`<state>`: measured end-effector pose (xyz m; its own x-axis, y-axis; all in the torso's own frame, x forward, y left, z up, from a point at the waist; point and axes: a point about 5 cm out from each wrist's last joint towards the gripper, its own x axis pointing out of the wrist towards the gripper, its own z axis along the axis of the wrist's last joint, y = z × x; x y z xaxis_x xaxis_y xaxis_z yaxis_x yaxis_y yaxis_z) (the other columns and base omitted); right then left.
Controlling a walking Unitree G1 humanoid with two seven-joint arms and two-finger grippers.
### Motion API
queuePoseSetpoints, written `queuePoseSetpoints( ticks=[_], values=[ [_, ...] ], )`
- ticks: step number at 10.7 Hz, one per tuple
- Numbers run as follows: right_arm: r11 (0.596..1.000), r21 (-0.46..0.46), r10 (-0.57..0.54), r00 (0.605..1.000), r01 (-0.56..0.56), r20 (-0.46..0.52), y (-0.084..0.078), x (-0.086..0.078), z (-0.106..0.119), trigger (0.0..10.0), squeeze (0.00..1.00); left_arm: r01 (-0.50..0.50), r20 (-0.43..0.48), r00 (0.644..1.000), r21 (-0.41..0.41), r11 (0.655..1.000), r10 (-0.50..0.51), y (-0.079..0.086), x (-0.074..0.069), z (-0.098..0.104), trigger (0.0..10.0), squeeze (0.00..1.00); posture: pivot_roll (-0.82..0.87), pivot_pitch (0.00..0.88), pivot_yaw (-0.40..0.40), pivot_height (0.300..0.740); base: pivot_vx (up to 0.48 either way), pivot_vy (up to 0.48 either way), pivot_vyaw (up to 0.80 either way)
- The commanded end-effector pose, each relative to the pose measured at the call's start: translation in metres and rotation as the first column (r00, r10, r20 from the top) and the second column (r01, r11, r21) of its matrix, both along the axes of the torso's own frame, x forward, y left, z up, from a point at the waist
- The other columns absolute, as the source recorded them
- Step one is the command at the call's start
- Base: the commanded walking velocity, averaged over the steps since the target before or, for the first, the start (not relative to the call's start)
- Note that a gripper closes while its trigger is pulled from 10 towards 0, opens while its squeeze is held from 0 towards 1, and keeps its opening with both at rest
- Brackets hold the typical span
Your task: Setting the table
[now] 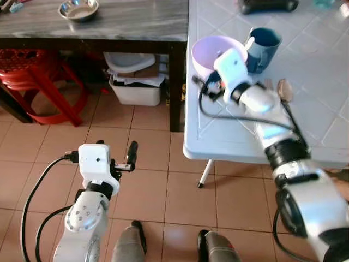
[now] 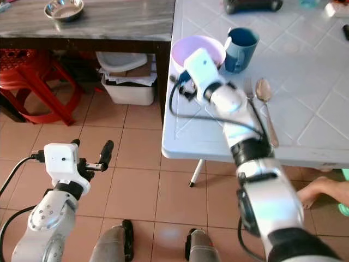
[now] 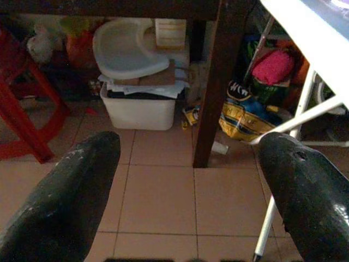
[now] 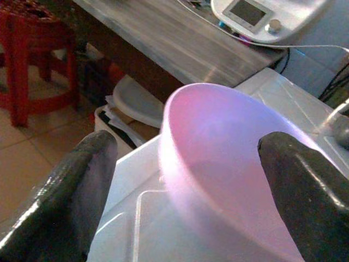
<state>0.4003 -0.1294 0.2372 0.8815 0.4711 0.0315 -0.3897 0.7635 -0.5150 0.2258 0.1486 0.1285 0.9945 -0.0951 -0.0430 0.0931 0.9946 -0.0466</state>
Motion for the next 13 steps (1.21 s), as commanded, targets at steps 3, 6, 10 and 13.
queuePoseSetpoints(
  ticks=[3,6,10,13],
  values=[
    [0.996,-0.092,0.011,0.999,-0.015,-0.044,-0.002,0.009,0.007,0.0,0.00,0.025,-0.021,0.999,0.000,1.000,-0.025,-0.001,-0.006,0.001,10.0,0.00,0.09,0.308,0.066,0.740,0.000,0.000,0.00],
    [0.983,-0.182,-0.001,0.995,-0.017,-0.100,-0.007,0.013,0.009,0.0,0.00,0.029,-0.024,0.999,0.002,1.000,-0.029,-0.001,-0.004,0.001,10.0,0.00,0.09,0.303,0.064,0.740,0.000,0.000,0.00],
    [0.938,-0.347,-0.026,0.990,-0.024,-0.138,-0.021,0.015,0.003,0.0,0.00,0.045,-0.038,0.998,-0.012,0.999,-0.046,-0.005,-0.003,-0.001,10.0,0.00,0.09,0.293,0.058,0.740,0.000,0.000,0.00],
    [0.901,-0.434,-0.040,0.992,-0.015,-0.117,-0.034,0.014,0.004,0.0,0.00,0.042,-0.039,0.998,-0.019,0.999,-0.043,-0.007,0.001,-0.002,10.0,0.00,0.08,0.280,0.049,0.740,0.000,0.000,0.00]
  ],
)
